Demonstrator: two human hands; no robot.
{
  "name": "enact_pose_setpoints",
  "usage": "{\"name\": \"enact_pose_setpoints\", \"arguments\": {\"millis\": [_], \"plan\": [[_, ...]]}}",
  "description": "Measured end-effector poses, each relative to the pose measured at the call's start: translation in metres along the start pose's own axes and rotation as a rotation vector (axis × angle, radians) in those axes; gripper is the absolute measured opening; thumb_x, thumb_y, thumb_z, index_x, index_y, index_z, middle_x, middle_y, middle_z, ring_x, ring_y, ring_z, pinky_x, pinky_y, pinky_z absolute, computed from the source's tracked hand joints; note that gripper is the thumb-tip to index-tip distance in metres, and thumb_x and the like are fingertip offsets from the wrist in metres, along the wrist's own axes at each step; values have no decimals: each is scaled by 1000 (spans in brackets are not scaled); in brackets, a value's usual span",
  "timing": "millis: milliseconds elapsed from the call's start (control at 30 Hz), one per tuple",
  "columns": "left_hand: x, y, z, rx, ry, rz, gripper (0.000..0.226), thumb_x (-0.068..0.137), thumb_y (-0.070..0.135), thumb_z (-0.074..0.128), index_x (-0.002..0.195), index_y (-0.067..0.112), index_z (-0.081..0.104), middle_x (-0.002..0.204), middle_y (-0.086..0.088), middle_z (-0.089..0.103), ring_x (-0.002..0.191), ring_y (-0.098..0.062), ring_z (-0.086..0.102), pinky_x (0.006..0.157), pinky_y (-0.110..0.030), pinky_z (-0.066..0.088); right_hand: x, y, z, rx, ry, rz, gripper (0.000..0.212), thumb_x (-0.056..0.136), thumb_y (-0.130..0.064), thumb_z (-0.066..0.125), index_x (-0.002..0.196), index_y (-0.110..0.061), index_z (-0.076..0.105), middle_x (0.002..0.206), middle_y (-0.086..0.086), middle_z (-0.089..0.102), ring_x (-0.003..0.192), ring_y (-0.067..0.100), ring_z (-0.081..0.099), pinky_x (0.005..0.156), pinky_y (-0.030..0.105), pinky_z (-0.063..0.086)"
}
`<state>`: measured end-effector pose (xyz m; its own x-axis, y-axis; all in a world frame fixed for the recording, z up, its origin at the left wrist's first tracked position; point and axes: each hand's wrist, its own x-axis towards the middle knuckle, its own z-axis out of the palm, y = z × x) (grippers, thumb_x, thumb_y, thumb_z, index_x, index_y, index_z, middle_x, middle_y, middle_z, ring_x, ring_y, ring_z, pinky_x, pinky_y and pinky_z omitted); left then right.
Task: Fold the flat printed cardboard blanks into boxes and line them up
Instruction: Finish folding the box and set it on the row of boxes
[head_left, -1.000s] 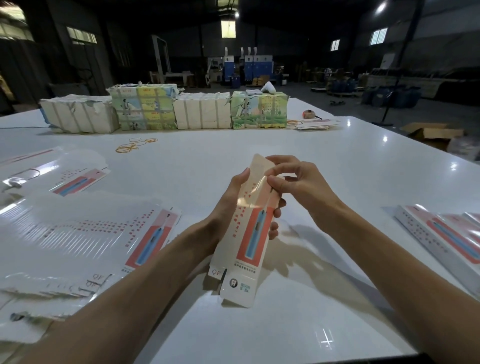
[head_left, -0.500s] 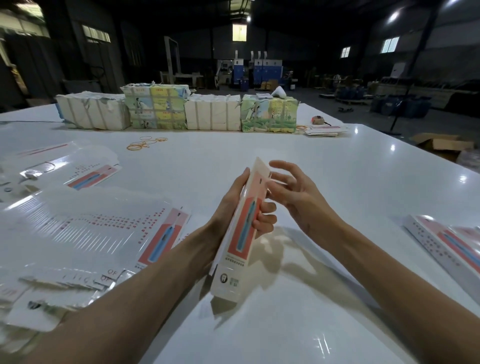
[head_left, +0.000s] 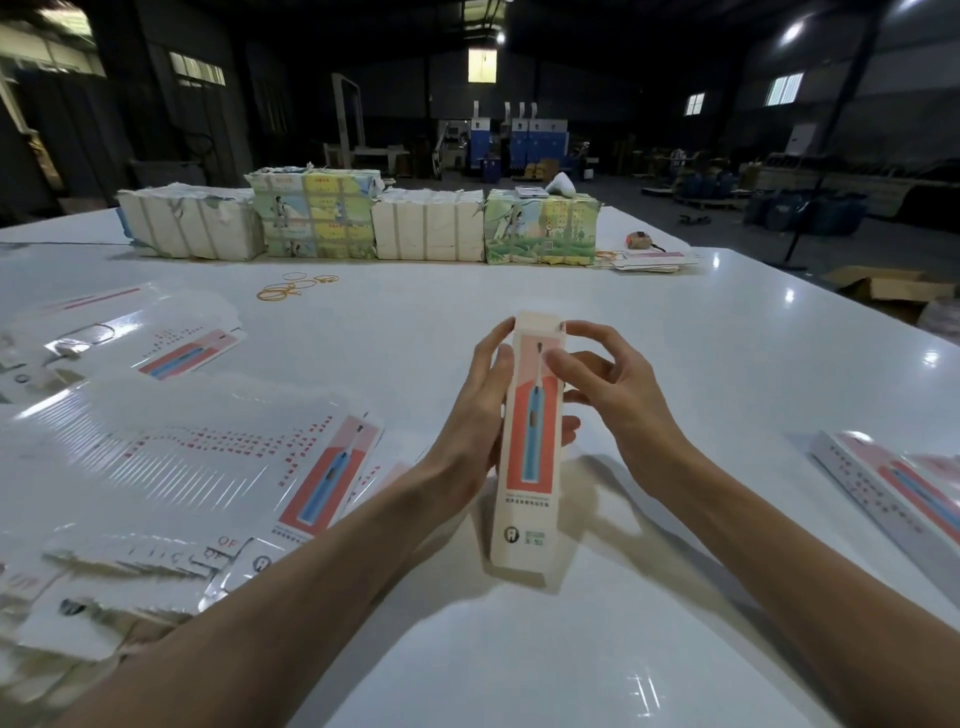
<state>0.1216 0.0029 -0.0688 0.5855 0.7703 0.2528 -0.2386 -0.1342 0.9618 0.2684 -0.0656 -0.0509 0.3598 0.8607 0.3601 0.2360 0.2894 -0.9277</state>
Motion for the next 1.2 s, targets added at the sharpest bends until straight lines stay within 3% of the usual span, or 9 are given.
{"name": "enact_pose_setpoints", "arguments": {"millis": [133, 233, 333, 500, 633, 767, 967, 1100, 1200], "plan": [[-4, -1, 8, 126, -48, -23, 95, 79, 48, 79, 151, 59, 19, 140, 5, 58, 103, -16, 76, 77, -34, 65, -1, 0, 2, -6, 17, 2, 45, 94, -45, 72, 136, -34, 59, 103, -12, 79, 98, 14, 77, 79, 27, 64], [-5, -3, 6, 63, -45, -50, 113, 78, 25, 90, 157, 55, 15, 140, -1, 57, 109, -31, 73, 86, -46, 65, -4, -1, 3, 13, -41, 15, 53, 92, -47, 72, 141, -37, 55, 106, -12, 78, 101, 14, 77, 76, 28, 65], [-5, -1, 2, 32, -6, -52, 102, 85, 14, 87, 151, 56, 21, 134, -1, 58, 104, -28, 74, 76, -38, 66, -7, -2, 6, -7, -85, -1, 58, 91, -47, 74, 144, -40, 53, 107, -13, 76, 101, 13, 77, 66, 27, 63], [-8, 0, 0, 235, 20, -36, 93, 86, 21, 84, 149, 48, 21, 127, 2, 58, 94, -20, 73, 61, -16, 58, -6, -2, 7, -19, -119, 16, 34, 95, -40, 75, 126, -34, 63, 107, -9, 74, 102, 17, 76, 68, 31, 64], [-8, 0, -1, 242, -18, -105, 95, 71, 31, 76, 149, 44, 24, 123, -3, 63, 89, -19, 76, 63, -20, 59, -6, 1, 3, -27, -171, 81, 26, 99, -37, 71, 120, -24, 62, 105, -6, 76, 99, 20, 77, 71, 27, 63], [-5, -4, -2, 231, -40, -138, 87, 86, 16, 82, 142, 46, 24, 112, -1, 64, 81, -1, 75, 58, -17, 57, -8, 1, 4, -17, -100, 54, 32, 104, -49, 56, 120, -22, 62, 101, -7, 77, 97, 17, 77, 75, 22, 60], [-9, 0, 1, 189, -127, -180, 96, 78, 19, 83, 150, 44, 24, 126, -5, 65, 97, -30, 78, 79, -41, 66, 3, 7, -7, -15, 59, 99, 22, 110, -26, 53, 131, -24, 59, 102, 2, 79, 95, 20, 78, 85, 33, 65], [-12, 3, -1, 181, -231, -188, 91, 89, 7, 79, 151, 41, 22, 123, -3, 66, 91, -32, 79, 73, -38, 65, 3, 3, -15, 14, 13, 63, 15, 106, -16, 59, 120, -15, 65, 96, 8, 80, 94, 28, 78, 82, 36, 65], [-13, 4, -1, 207, -218, -174, 88, 89, 8, 78, 150, 41, 23, 124, -3, 67, 92, -33, 79, 82, -46, 66, 1, 3, -14, -43, 16, -9, 11, 106, -16, 59, 117, -15, 64, 97, 9, 79, 93, 27, 79, 79, 36, 66]]}}
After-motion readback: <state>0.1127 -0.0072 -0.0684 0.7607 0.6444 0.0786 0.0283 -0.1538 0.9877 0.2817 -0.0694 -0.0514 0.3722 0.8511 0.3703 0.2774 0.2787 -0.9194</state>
